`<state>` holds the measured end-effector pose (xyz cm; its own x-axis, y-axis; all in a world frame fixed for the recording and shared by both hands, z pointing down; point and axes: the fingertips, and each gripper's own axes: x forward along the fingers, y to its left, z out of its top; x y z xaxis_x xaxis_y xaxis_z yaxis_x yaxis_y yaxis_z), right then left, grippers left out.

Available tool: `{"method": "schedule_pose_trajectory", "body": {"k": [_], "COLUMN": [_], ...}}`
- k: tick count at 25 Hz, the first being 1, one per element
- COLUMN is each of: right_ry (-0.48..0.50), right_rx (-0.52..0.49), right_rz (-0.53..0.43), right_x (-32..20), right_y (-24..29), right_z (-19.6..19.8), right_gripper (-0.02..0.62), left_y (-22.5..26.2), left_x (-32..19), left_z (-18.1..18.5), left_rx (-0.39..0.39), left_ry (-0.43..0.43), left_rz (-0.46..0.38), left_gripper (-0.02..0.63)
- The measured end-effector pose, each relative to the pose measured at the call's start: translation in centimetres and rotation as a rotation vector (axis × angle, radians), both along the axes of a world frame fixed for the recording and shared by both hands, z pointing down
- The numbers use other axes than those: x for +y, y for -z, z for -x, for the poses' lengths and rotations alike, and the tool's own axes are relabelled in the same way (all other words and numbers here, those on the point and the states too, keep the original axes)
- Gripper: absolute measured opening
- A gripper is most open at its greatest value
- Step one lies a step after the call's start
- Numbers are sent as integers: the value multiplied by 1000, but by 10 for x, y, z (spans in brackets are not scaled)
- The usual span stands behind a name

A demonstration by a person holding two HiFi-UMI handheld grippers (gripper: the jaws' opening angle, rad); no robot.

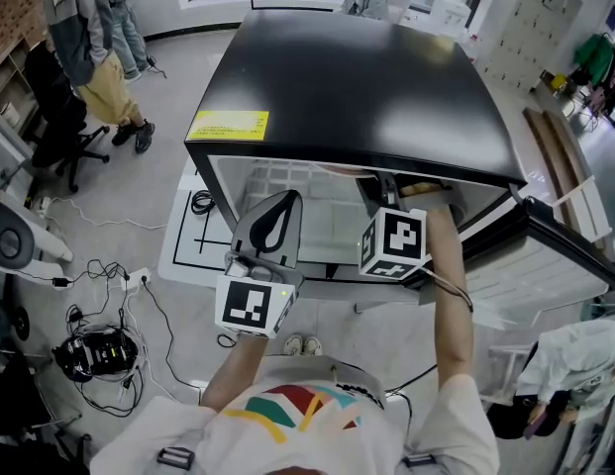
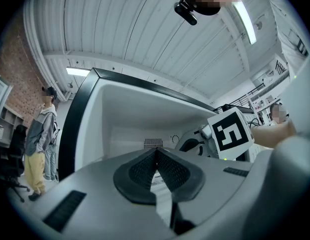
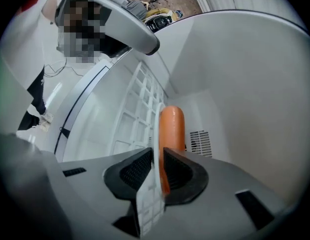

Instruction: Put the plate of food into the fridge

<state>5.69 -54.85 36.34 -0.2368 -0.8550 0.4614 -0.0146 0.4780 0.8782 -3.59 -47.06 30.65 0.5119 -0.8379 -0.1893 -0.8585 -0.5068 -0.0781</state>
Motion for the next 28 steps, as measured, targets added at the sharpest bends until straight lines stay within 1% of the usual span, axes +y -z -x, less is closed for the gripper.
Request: {"method": "schedule_pose_trajectory", "body": {"k": [2, 3, 4, 5, 11, 15, 17, 19, 25, 26, 28], "right_ry": [-2, -7, -12, -14, 8, 31, 40, 47, 96, 103, 105], "right_rx": [-33, -60, -84, -101, -169, -227, -261, -292, -357, -368, -383], "right_rz": [-28, -16, 7, 32, 85, 79, 92, 132, 298, 314, 314], "right_x": [-4, -5, -6, -7, -8, -6, -5, -3, 14, 16, 18], "right_y": [9, 13, 16, 17, 24, 37, 40, 39, 26, 24, 23], "right_z": [1, 1, 0, -1, 5, 12, 14, 15, 19, 20, 20], "right_gripper": [121, 176, 211, 223, 229, 241, 241, 241, 241, 241, 241], "left_y": [1, 2, 2, 3, 3, 5, 6, 7, 5, 6, 7], "left_x": [1, 1, 2, 2, 2, 4, 6, 7, 10, 11, 13], "left_z": [2, 2, 2, 2, 5, 1, 0, -1, -2, -3, -5], "left_rx": [0, 0, 1, 2, 1, 0, 1, 5, 6, 6, 7], "left_ry": [0, 1, 2, 4, -5, -14, -18, -20, -31, -34, -38], "left_rz": [0, -1, -2, -4, 6, -1, -4, -2, 5, 3, 0], "left_gripper": [6, 6, 6, 6, 6, 6, 6, 6, 6, 6, 6]}}
